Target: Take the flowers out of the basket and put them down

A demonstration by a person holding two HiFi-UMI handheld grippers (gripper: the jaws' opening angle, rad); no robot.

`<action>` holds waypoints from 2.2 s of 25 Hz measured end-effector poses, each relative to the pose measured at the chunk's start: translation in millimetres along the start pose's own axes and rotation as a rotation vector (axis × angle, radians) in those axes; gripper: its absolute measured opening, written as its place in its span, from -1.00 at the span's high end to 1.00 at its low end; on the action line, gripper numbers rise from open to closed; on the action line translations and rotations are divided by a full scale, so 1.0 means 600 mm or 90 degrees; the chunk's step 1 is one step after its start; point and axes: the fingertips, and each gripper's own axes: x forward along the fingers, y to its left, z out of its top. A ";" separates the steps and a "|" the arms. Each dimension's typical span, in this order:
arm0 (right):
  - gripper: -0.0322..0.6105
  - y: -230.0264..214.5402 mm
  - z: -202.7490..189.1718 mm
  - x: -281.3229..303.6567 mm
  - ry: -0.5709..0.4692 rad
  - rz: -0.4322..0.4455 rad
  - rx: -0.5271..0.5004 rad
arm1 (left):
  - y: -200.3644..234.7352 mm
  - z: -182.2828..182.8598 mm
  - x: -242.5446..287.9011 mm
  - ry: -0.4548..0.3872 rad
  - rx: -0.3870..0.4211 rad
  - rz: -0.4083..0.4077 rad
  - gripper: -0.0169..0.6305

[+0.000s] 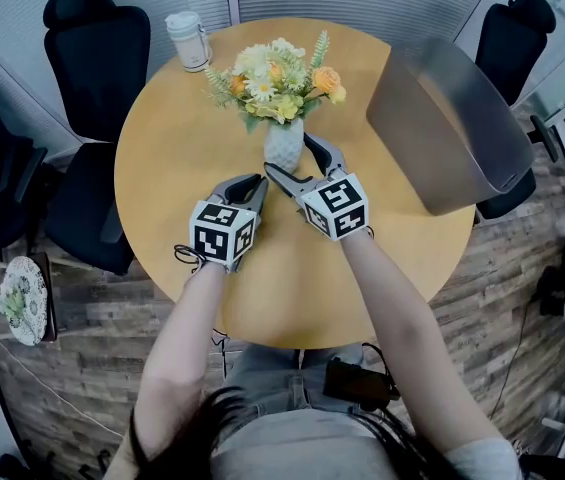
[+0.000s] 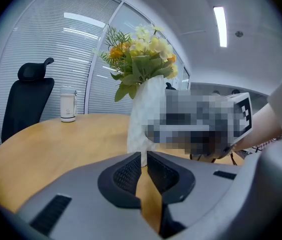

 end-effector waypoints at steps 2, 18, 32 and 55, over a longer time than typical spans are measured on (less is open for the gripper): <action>-0.26 0.001 -0.003 -0.003 0.003 -0.002 0.000 | -0.002 -0.002 -0.001 0.000 -0.001 0.000 0.82; -0.26 0.006 -0.002 -0.045 0.012 -0.018 0.022 | -0.018 0.013 -0.012 -0.014 -0.004 -0.002 0.82; -0.26 0.006 0.032 -0.079 -0.001 -0.021 0.063 | -0.035 0.059 -0.031 -0.035 -0.007 0.000 0.82; 0.77 0.014 0.097 -0.135 -0.017 -0.006 0.147 | -0.046 0.117 -0.080 -0.091 -0.031 0.025 0.82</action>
